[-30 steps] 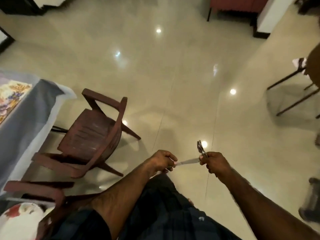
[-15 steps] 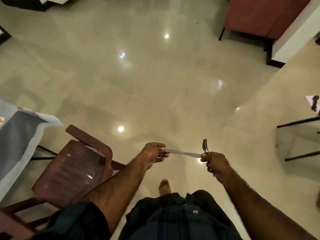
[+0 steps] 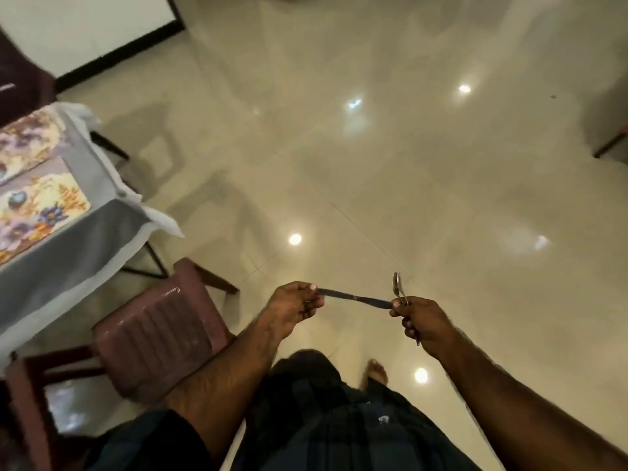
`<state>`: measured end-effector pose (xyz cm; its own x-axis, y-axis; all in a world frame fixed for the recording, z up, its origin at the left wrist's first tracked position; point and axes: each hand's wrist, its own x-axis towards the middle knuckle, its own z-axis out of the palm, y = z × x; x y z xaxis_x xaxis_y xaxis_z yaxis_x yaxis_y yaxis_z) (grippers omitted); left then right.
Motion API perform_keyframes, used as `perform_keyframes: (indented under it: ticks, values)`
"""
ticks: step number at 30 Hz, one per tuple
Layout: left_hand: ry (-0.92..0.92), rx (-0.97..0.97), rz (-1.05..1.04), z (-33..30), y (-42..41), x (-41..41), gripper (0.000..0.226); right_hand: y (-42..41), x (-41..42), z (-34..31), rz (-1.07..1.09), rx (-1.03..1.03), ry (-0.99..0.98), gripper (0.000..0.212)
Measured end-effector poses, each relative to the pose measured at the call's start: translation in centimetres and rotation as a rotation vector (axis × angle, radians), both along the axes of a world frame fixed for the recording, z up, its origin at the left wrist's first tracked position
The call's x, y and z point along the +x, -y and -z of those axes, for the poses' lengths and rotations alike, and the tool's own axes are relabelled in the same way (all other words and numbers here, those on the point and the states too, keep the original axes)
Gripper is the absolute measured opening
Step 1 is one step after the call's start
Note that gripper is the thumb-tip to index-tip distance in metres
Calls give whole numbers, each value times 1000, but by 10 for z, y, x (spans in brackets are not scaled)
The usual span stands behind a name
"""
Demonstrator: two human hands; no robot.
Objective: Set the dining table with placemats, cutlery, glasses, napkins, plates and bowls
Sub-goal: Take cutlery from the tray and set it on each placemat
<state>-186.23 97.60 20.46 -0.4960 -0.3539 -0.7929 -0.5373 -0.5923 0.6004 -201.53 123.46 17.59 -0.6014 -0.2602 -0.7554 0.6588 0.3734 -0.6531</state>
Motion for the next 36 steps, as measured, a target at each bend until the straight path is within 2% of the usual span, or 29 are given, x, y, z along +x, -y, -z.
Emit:
perform_keyframes:
  ticks: [8, 13, 16, 19, 24, 31, 36]
  values:
    - [81, -68, -222, 14, 118, -55, 11, 191, -143, -3, -358, 47, -30, 7]
    - [144, 20, -383, 32, 216, -76, 11, 321, -183, 5, -463, 110, -26, 8]
    - [172, 29, -393, 30, 274, -88, 12, 394, -196, -1, -561, 105, -45, 10]
    - [201, -16, -383, 18, 337, -103, 10, 463, -217, -4, -616, 107, -62, 12]
    - [119, -114, -467, 12, 436, -120, 6, 592, -255, 2, -756, 102, -50, 14]
    - [222, -98, -853, 25, 538, -117, 5, 803, -270, 17, -1120, 94, -24, 14]
    - [208, -134, -1165, 22, 588, -93, 11, 939, -236, -6, -1426, 50, -71, 8]
